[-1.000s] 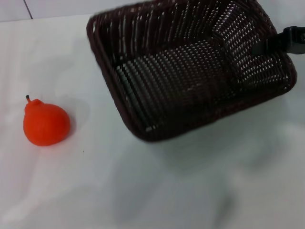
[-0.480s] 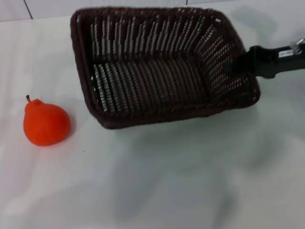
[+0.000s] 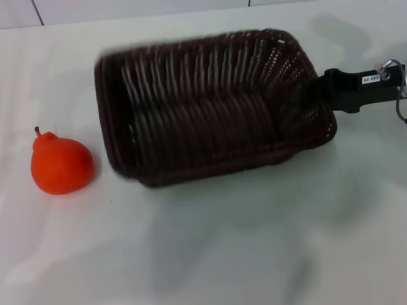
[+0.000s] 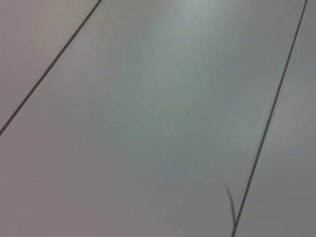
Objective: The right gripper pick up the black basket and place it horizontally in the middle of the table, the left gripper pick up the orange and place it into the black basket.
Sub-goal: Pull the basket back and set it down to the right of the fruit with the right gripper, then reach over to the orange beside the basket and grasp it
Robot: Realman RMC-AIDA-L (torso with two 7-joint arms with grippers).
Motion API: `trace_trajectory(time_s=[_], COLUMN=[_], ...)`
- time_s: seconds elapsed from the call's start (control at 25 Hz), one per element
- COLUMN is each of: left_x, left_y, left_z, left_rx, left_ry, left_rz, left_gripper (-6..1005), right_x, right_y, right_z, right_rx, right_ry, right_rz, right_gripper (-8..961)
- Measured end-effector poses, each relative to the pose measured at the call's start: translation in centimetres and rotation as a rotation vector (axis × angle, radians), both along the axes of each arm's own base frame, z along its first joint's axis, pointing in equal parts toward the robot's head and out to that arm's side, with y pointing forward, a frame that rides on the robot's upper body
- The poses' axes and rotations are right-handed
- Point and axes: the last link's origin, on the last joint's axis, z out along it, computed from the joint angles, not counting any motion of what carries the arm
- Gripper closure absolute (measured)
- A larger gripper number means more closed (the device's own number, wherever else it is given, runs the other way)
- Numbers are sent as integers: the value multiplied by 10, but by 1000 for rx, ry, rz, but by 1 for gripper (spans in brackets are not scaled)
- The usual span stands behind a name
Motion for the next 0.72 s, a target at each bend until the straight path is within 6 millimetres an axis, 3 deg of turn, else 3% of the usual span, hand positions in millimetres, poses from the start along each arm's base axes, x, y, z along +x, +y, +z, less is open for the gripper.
trace_trajectory(time_s=[0.4,0.72], left_x=[0,0], left_y=[0,-2], left_z=[0,-7], left_rx=[-2,-82], left_ry=[1,38], left_rz=[-1,-17], left_gripper=[112,114], right_x=[0,7], right_y=[-1,-1], right_z=[-2,8], right_rx=[5,30], right_ry=[18,13], right_rz=[-10,-19], right_gripper=[596,255])
